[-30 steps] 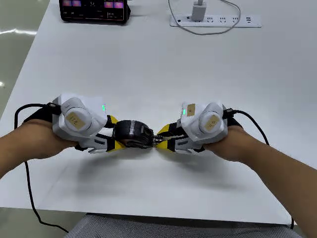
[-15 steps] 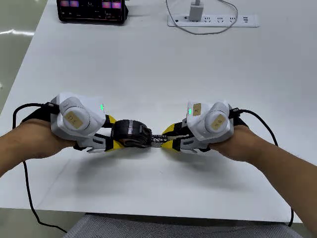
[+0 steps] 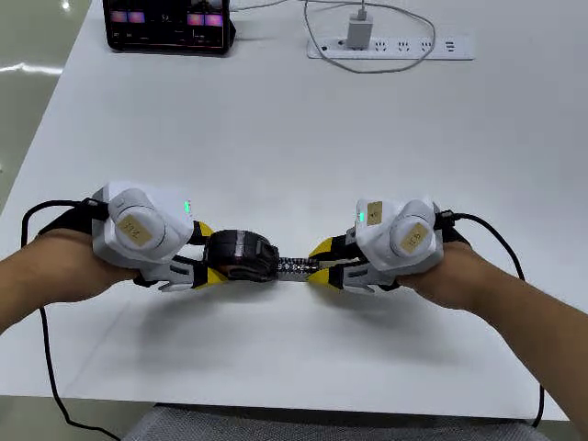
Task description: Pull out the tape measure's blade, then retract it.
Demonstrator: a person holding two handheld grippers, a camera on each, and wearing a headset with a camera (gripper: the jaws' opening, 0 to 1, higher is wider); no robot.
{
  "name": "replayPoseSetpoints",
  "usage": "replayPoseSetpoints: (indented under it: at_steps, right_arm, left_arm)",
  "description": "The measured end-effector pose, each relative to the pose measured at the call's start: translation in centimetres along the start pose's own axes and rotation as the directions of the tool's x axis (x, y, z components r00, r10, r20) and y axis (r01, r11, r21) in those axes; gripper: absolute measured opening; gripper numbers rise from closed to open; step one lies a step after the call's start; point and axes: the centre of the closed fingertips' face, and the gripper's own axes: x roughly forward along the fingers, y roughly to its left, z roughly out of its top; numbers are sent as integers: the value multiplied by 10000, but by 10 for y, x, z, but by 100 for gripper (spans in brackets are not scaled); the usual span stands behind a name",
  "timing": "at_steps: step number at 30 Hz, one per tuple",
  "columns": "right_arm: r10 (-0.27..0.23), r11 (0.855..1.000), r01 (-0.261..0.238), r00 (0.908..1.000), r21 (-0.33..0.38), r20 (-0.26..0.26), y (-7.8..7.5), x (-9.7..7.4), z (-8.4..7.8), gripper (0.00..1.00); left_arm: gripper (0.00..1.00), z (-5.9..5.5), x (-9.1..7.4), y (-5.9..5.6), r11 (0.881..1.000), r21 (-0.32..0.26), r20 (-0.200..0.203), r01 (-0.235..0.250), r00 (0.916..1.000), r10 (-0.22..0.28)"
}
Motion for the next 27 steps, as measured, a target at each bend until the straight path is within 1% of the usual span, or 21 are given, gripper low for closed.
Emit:
replayPoseSetpoints:
  at_steps: [10,27]
  right_arm:
    - [-43,10000,43,10000,48,-42,0,-5,-4,10]
    - [-48,9999,50,9999,107,-145,0,-17,-12,10]
  left_arm:
    - [24,0,-1,-1,10000,12,-15,-22,10000,22]
    - [24,-1,-1,1,10000,-12,31,-11,10000,12]
